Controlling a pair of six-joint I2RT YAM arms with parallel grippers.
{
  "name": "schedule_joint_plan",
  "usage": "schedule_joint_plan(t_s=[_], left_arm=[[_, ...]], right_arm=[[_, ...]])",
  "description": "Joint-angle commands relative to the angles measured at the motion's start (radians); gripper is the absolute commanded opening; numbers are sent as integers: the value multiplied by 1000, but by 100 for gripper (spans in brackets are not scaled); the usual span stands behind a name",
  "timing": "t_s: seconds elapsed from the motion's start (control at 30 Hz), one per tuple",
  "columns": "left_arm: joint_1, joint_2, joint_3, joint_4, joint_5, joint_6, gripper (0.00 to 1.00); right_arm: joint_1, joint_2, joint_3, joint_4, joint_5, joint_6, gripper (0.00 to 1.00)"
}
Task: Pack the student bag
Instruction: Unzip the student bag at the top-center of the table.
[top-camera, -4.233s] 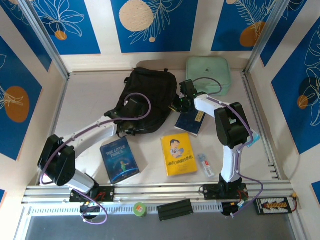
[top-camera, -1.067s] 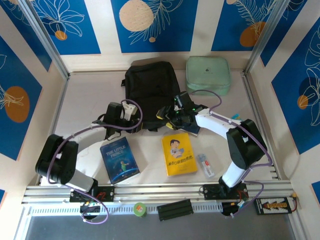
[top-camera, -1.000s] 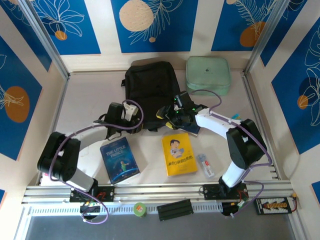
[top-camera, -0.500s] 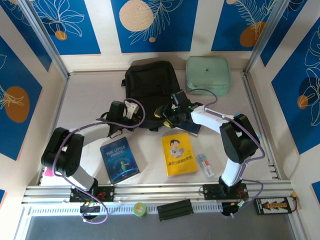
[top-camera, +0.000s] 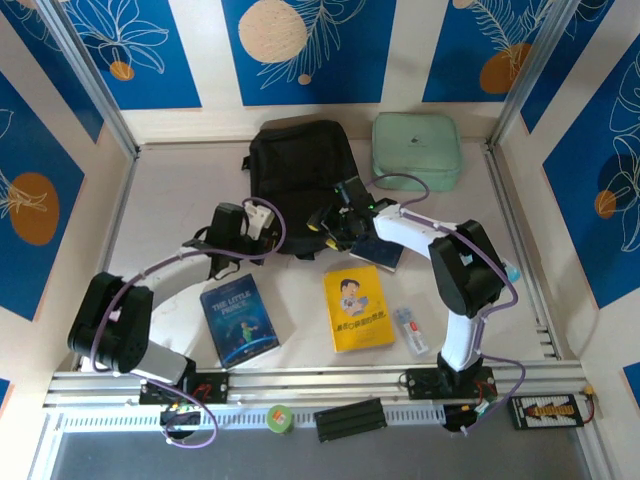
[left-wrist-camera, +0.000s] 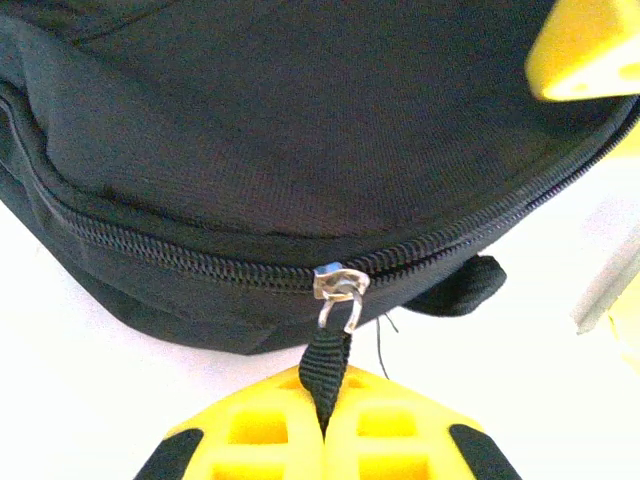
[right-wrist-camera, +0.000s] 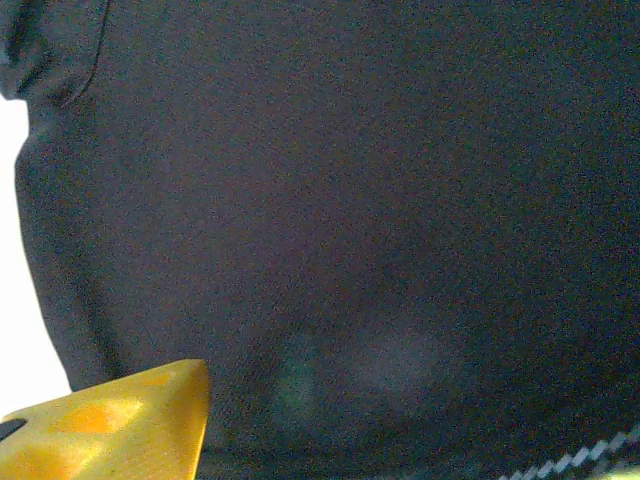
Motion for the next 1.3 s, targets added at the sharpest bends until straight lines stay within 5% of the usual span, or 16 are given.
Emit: schedule_joint_plan(t_s=[0.0,0.2,0.4,0.6,0.83,0.93,1.1,1.27], left_arm=[[-7,-62,-19,-54,30,-11,0],[-31,-82,-94,100,156,-169,0],[-88,-71,-95,136,147,-242,0],[-45,-117,-58,-41,-81,-167,0],[24,-113,-69,-45,-52,-151,0],[22,-95,-31,-63,-35,-139,0],[9,-98,54,-91,120,-108,0],[-37,-76,170,-225,140,-42,0]], right_arm=[[-19,29,38,-40,47,-13,57],[-38,40,45,-69,75,-57,31],[-100,7,22,-82,98,-178,5],[-150,-19,28,-138,140,-286,0],[-172,-20,38,-129,122,-334,0],[-172,-54,19,-78,78,-335,8],[-164,-173,-39,-62,4,-272,50],[-123,-297,-121,-68,-46,-170,68]])
